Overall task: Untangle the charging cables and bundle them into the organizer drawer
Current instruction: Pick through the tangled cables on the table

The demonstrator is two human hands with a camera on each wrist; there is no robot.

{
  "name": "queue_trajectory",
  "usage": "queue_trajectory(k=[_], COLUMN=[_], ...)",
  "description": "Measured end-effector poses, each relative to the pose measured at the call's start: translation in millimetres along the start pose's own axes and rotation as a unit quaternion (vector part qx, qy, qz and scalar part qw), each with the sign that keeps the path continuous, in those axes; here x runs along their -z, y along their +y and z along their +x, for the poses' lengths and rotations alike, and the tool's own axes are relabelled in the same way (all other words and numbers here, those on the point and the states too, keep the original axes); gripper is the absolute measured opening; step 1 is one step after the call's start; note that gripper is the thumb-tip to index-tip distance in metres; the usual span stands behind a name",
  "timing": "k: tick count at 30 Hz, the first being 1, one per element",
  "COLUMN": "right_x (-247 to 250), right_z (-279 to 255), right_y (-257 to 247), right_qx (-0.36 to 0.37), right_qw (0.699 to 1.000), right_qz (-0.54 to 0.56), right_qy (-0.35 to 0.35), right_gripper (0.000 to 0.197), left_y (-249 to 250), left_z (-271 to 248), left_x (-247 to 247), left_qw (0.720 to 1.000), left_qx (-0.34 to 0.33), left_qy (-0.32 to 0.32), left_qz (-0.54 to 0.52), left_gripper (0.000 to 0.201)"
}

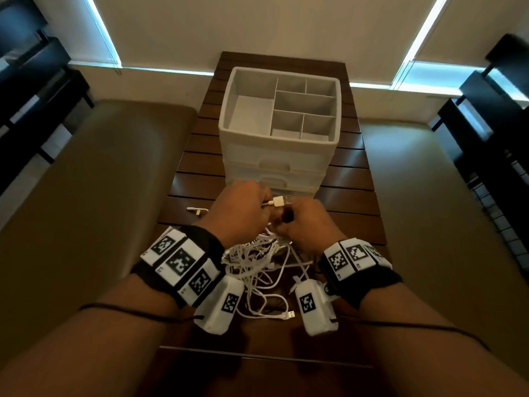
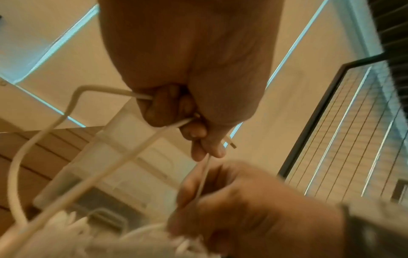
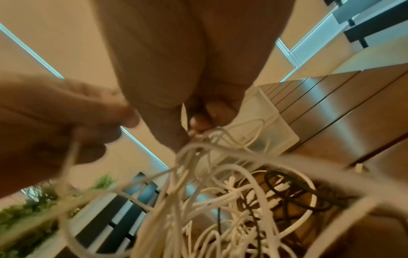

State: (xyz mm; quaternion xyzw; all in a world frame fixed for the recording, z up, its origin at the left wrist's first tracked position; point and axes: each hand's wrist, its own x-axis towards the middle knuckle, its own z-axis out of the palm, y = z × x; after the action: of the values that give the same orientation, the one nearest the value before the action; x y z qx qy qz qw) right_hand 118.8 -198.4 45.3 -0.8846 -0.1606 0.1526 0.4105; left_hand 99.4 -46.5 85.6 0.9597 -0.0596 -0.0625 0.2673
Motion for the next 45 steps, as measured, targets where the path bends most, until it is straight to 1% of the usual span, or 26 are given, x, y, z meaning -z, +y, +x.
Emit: queue_trajectory(k=[3,6,8,10,13,14,15,16,18,19,20,21,23,25,27,28,29,31,33,35,38,40,42,43,44,45], right_x=[7,12,13,11,7,6,6,8,13,14,13,12,6,4,4,5,4,3,1,0,2,5,7,8,10,10], right_z=[7,14,16,16,15,16,17,17,15,13,10,8,7,10,12,11,11,11,14,16,14,10,8,8,8,9], right_y=[3,-1,-2,1,7,9,12,15,17,15,12,9,4,-1,-1,-2,0,3,6,8,11,11,11,10,8,5], right_qx=[-0.002,0.006,0.023,0.033,0.005,-0.007,-0.014,-0.020,-0.032,-0.038,-0.045,-0.040,-0.008,0.031,0.061,0.065,0.070,0.057,0.029,0.002,-0.008,-0.001,0.013,0.017,0.020,0.026], right_qw=[0.998,0.992,0.981,0.972,0.961,0.960,0.967,0.979,0.997,0.998,0.997,0.998,1.000,0.999,0.998,0.998,0.997,0.997,0.993,0.987,0.983,0.989,0.997,0.999,0.999,0.999], right_qz=[-0.039,-0.108,-0.180,-0.219,-0.251,-0.250,-0.233,-0.192,-0.057,0.006,0.044,0.041,-0.018,-0.027,-0.018,-0.019,-0.022,-0.054,-0.099,-0.136,-0.147,-0.117,-0.071,-0.044,-0.021,-0.001], right_qy=[-0.047,-0.063,-0.068,-0.076,-0.118,-0.123,-0.103,-0.059,0.041,0.055,0.046,0.030,0.006,0.001,0.005,0.002,-0.003,-0.026,-0.049,-0.086,-0.110,-0.091,-0.036,-0.005,0.019,0.033], right_gripper=[0.016,0.008,0.013,0.013,0.013,0.014,0.016,0.016,0.011,0.010,0.010,0.011,0.012,0.014,0.015,0.012,0.009,0.011,0.019,0.015,0.009,0.004,0.006,0.006,0.006,0.006], left_y=[5,-3,-14,-23,-22,-23,-24,-27,-34,-37,-37,-33,-18,-5,-2,-4,-5,-4,4,12,11,0,-13,-16,-15,-12], left_z=[-2,2,6,7,3,2,1,0,-1,-3,-5,-5,-5,-4,-1,-1,0,-1,-2,-4,1,3,1,0,-2,-3], left_x=[11,21,26,31,38,41,44,48,58,62,62,59,46,28,16,13,13,16,24,35,56,70,80,81,78,71], left_qw=[0.998,0.991,0.985,0.977,0.961,0.962,0.967,0.975,0.977,0.971,0.967,0.969,0.983,0.994,0.994,0.992,0.991,0.988,0.983,0.979,0.977,0.975,0.967,0.965,0.967,0.973], left_qx=[-0.018,0.003,0.022,0.024,0.021,0.024,0.035,0.061,0.141,0.167,0.165,0.140,0.065,-0.003,-0.034,-0.039,-0.044,-0.057,-0.074,-0.080,-0.045,0.019,0.074,0.082,0.071,0.042], left_qy=[0.050,0.120,0.157,0.192,0.241,0.242,0.234,0.210,0.141,0.118,0.112,0.118,0.125,0.078,0.026,0.020,0.018,0.024,0.046,0.084,0.140,0.151,0.149,0.151,0.154,0.150], left_qz=[-0.026,-0.055,-0.066,-0.092,-0.135,-0.122,-0.091,-0.040,0.078,0.126,0.156,0.163,0.116,0.077,0.102,0.116,0.127,0.142,0.162,0.168,0.152,0.163,0.195,0.199,0.189,0.171], left_gripper=[0.037,0.040,0.039,0.035,0.030,0.029,0.027,0.025,0.018,0.015,0.015,0.015,0.018,0.023,0.019,0.016,0.015,0.021,0.030,0.028,0.023,0.024,0.019,0.017,0.017,0.017])
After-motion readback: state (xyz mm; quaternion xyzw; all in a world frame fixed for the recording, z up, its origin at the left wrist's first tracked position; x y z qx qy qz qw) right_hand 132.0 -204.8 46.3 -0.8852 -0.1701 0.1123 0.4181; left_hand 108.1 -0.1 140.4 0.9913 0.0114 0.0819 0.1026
